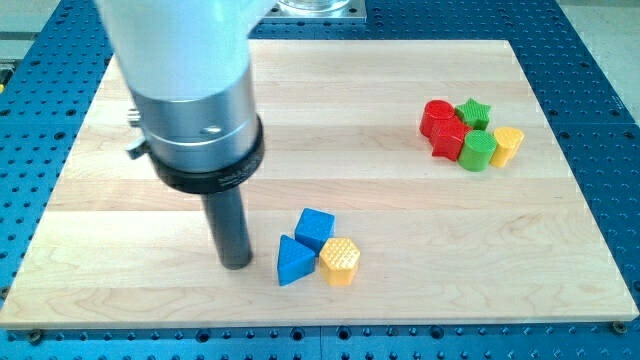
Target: Place blue blocks horizontally with each other
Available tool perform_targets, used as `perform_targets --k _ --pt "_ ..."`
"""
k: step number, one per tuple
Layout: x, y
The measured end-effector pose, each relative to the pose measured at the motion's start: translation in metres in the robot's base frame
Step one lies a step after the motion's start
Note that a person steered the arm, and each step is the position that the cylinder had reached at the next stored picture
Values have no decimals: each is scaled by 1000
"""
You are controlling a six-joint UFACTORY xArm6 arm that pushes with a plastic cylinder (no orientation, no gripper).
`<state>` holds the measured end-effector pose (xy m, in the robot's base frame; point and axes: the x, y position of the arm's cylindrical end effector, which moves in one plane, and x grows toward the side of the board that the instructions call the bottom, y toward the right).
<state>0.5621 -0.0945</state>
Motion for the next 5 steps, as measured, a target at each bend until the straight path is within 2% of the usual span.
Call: perform_targets --k 1,3,5 --pt "0 -24" --pt "-5 -32" --pt "-52 -32"
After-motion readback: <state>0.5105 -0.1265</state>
